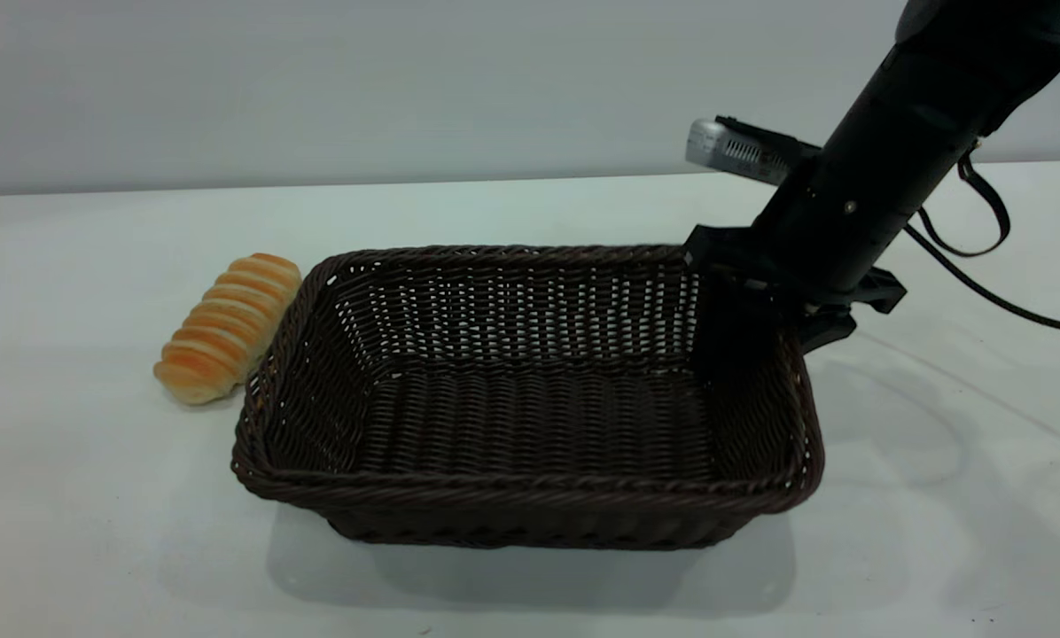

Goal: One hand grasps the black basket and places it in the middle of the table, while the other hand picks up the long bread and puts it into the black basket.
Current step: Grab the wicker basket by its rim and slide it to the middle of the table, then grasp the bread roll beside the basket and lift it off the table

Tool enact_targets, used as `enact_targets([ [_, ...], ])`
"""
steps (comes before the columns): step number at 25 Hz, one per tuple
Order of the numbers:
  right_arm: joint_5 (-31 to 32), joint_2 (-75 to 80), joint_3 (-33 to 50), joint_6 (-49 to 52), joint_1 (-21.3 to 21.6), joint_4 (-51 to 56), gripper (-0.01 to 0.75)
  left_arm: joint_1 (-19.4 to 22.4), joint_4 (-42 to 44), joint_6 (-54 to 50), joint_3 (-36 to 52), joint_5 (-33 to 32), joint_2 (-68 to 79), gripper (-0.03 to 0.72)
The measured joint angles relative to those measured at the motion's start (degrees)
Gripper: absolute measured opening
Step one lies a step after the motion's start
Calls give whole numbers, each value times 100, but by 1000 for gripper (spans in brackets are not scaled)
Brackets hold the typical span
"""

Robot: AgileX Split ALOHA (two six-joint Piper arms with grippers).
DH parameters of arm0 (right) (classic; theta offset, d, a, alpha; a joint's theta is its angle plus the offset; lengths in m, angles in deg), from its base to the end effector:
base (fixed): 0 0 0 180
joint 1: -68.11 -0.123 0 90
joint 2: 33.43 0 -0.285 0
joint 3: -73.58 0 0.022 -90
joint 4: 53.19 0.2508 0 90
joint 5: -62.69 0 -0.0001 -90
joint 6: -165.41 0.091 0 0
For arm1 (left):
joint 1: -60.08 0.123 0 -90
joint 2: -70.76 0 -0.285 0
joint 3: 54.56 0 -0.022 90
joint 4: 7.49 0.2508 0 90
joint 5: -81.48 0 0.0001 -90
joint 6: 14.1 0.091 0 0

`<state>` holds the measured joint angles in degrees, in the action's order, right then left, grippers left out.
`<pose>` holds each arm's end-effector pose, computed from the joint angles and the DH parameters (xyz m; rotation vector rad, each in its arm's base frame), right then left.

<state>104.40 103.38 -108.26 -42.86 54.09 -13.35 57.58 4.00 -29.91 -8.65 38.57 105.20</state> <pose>0.3941 0.1384 0.0755 -0.3277 2.9306 0.6942 0.0848 0.0087 0.2991 -0.1695 2.1289 0.0448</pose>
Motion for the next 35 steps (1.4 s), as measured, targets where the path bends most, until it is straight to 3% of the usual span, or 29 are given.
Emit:
enact_targets([
  [6,1058,0,-572,275,524,33,558,0,0,-5,0,-7,0,553],
  [13,2344,-23,-1299,430,1402,-23,577,0,-4,-47,0,-272,0,553],
  [17,2597,-327,-1352,573,1590,-1038,577,0,-6,-133,0,-398,17,553],
  [21,2691,-775,-1358,1164,1588,-2482,577,0,-11,-150,-19,-457,339,553],
  [26,2697,-1657,-710,1428,1417,-2871,577,0,-52,79,-447,-538,1321,553],
  [35,2752,-3380,643,1591,305,-2924,577,0,-1149,1960,-1657,-230,4268,553],
])
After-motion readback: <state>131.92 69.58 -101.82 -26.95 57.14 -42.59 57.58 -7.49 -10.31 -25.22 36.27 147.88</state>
